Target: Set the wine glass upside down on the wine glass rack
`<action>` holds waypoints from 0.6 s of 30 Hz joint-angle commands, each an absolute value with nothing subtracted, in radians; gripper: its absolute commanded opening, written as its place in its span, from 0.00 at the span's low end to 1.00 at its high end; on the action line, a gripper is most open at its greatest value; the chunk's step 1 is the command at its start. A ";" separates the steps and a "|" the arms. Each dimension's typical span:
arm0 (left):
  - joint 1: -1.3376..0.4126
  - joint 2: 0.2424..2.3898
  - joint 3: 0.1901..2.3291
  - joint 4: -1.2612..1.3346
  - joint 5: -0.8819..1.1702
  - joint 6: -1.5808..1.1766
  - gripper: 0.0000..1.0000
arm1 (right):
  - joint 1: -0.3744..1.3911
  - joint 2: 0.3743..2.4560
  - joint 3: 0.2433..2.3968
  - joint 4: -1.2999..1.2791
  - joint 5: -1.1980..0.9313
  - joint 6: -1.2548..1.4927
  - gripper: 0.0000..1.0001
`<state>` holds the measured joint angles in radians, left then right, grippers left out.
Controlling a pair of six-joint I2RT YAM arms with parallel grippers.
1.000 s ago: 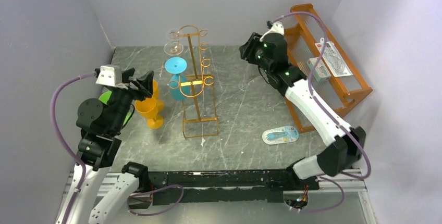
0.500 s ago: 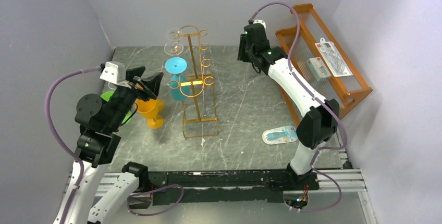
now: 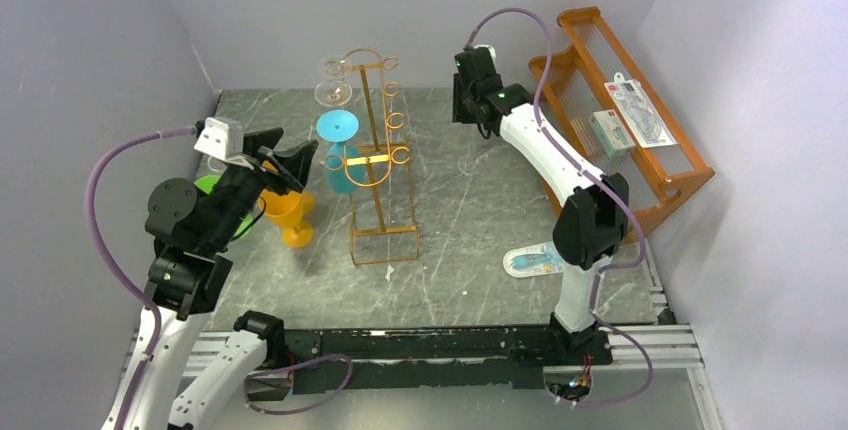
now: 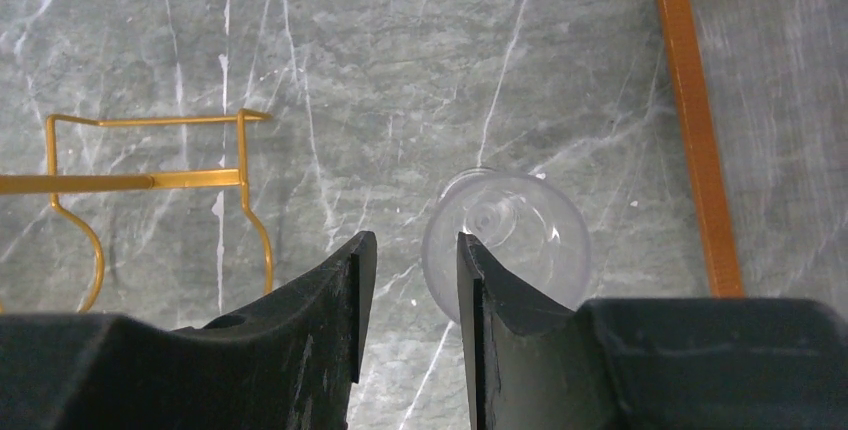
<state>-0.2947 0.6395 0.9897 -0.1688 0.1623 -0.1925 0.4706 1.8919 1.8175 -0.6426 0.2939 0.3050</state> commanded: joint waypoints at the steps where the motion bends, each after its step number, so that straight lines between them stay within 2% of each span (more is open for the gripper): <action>1: -0.285 0.644 1.011 -0.169 0.191 -0.203 0.72 | 0.466 1.943 1.869 -0.689 0.309 0.272 0.39; 3: -0.285 0.641 1.016 -0.176 0.190 -0.200 0.72 | 0.465 1.953 1.873 -0.696 0.315 0.264 0.38; 6: -0.285 0.631 1.014 -0.181 0.180 -0.200 0.73 | 0.466 1.948 1.867 -0.692 0.310 0.259 0.31; 12: -0.285 0.636 1.021 -0.172 0.197 -0.215 0.73 | 0.467 1.896 1.843 -0.678 0.298 0.259 0.01; 18: -0.285 0.636 1.044 -0.156 0.228 -0.244 0.74 | 0.472 1.754 1.727 -0.579 0.238 0.262 0.00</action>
